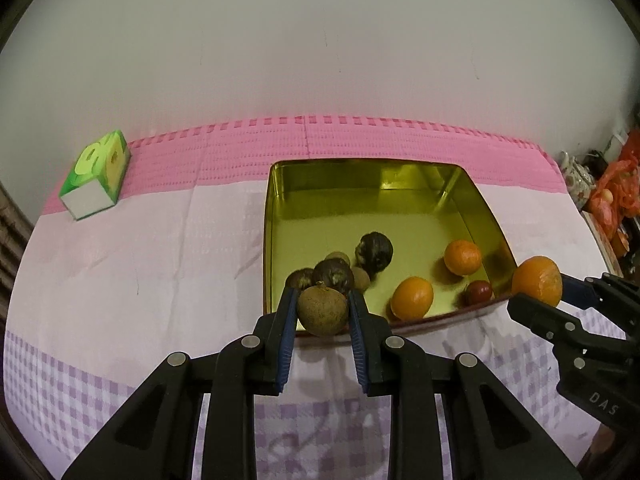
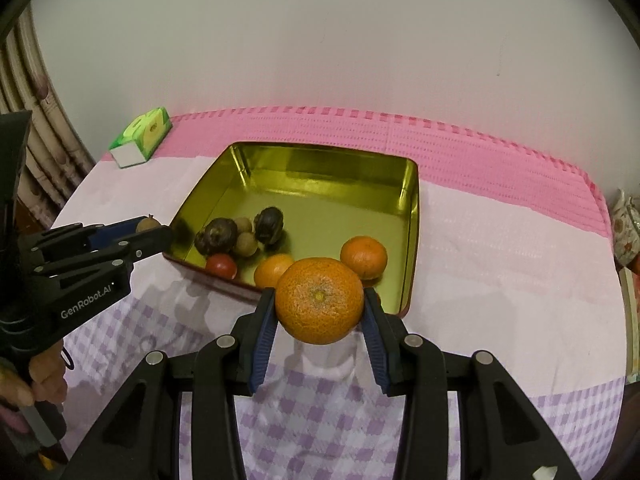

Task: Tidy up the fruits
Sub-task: 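Carry the orange and round fruit over the toffee tin with both tools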

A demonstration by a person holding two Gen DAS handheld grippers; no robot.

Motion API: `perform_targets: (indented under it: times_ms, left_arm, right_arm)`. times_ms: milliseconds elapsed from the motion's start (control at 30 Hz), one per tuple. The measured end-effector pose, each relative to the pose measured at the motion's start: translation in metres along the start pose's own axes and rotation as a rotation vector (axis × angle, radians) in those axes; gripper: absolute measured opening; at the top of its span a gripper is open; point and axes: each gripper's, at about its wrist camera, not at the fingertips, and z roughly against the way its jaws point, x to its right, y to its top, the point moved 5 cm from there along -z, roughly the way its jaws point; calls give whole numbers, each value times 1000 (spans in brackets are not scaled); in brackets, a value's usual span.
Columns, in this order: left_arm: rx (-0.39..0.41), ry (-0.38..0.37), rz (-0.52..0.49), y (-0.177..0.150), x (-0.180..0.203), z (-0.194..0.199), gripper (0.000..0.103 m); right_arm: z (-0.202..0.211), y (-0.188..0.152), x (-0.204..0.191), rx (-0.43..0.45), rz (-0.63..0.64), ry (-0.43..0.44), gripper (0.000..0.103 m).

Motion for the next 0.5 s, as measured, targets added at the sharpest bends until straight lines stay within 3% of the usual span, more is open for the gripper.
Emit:
perform_targets:
  times_ms: [500]
  left_arm:
    - [-43, -20, 17, 16, -3, -29, 26]
  right_arm:
    - [-30, 17, 21, -31, -38, -4, 38]
